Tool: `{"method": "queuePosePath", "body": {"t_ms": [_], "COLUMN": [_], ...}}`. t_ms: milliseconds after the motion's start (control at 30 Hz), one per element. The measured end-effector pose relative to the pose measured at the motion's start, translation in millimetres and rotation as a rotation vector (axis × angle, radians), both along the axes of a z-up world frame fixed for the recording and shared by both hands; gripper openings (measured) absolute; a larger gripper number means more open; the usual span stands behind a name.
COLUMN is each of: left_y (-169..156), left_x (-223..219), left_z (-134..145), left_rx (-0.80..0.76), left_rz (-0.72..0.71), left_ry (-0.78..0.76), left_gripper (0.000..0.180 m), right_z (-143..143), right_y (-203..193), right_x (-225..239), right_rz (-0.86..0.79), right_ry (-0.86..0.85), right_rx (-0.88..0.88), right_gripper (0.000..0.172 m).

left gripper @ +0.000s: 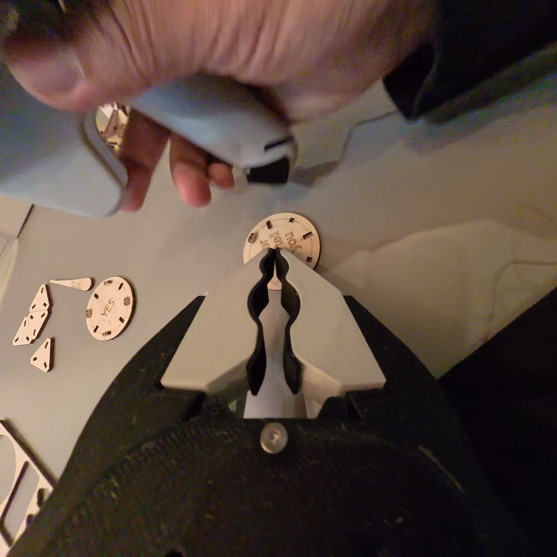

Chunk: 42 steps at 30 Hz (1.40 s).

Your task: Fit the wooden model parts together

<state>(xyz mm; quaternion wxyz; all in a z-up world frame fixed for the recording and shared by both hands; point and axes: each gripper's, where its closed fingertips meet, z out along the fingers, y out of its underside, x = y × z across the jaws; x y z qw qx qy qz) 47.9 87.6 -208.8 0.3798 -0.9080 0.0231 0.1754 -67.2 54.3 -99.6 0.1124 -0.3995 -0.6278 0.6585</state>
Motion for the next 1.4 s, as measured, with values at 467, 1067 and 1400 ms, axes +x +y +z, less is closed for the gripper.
{"method": "queuePosePath", "body": {"t_ms": [467, 1067, 1400], "left_y": [-0.1, -0.1, -0.2], "left_x": [-0.2, 0.1, 0.3], "left_z": [-0.1, 0.0, 0.1], "left_rx": [-0.007, -0.005, -0.005], "left_rz": [0.003, 0.002, 0.003], "left_ry": [0.057, 0.048, 0.049], "left_gripper": [0.000, 0.000, 0.000], "right_z": [39.4, 21.9, 24.3], "right_y": [-0.8, -15.4, -8.5], "right_x": [-7.5, -9.9, -9.9], "right_rz": [-0.293, -0.284, -0.298], "right_ry": [0.388, 0.403, 0.394], "right_rx": [-0.035, 0.098, 0.090], "right_gripper": [0.000, 0.000, 0.000]}}
